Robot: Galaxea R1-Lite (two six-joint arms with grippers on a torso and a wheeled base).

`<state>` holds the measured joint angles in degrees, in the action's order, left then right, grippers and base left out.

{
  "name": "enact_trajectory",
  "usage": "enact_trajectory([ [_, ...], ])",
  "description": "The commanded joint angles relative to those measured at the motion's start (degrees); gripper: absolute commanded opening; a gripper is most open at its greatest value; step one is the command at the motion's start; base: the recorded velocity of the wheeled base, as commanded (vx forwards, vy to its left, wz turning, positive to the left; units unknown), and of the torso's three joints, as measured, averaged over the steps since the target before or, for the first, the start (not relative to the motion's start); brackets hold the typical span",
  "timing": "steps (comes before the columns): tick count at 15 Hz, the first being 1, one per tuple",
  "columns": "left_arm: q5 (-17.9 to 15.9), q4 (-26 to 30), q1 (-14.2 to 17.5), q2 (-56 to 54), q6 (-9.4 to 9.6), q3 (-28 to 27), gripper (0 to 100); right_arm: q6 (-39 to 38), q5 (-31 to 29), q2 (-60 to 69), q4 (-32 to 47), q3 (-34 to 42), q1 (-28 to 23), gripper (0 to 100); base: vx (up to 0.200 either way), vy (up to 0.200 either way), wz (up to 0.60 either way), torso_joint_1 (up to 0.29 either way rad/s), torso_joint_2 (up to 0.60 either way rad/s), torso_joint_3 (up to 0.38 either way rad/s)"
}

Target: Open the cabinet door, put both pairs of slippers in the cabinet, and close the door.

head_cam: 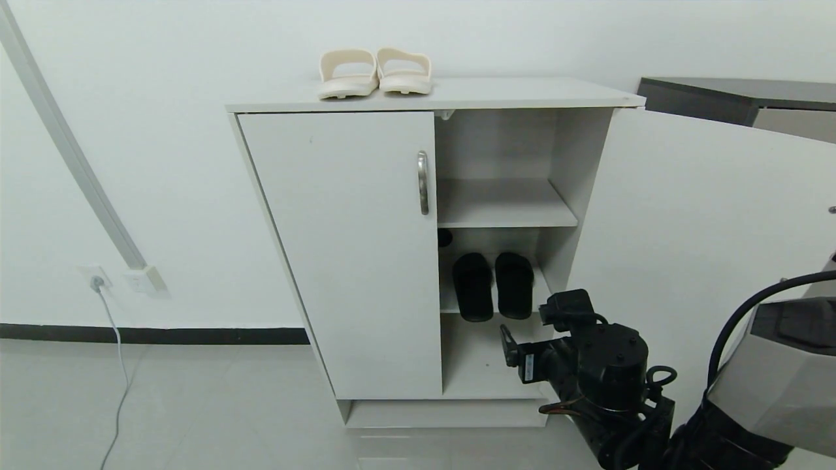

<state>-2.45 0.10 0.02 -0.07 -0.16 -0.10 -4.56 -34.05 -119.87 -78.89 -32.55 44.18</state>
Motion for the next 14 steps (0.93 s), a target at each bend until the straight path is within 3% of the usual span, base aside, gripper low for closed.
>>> enact_trajectory([
  [1,0.0,0.0,0.1,0.1,-0.02,0.0,0,0.1,0.0,-0.3,-0.1,0.5,0.0,100,0.0,0.2,0.0,0.007,0.0,0.007],
  [13,-0.1,0.0,0.0,0.1,0.07,0.0,0,0.2,0.7,-2.4,-2.1,1.3,0.6,100,0.0,0.2,0.0,0.004,0.0,0.0],
  [14,-0.2,0.0,0.1,0.1,0.25,0.0,0,0.2,0.7,-2.4,-2.3,1.1,0.6,100,0.0,0.0,0.0,0.0,0.0,0.0],
])
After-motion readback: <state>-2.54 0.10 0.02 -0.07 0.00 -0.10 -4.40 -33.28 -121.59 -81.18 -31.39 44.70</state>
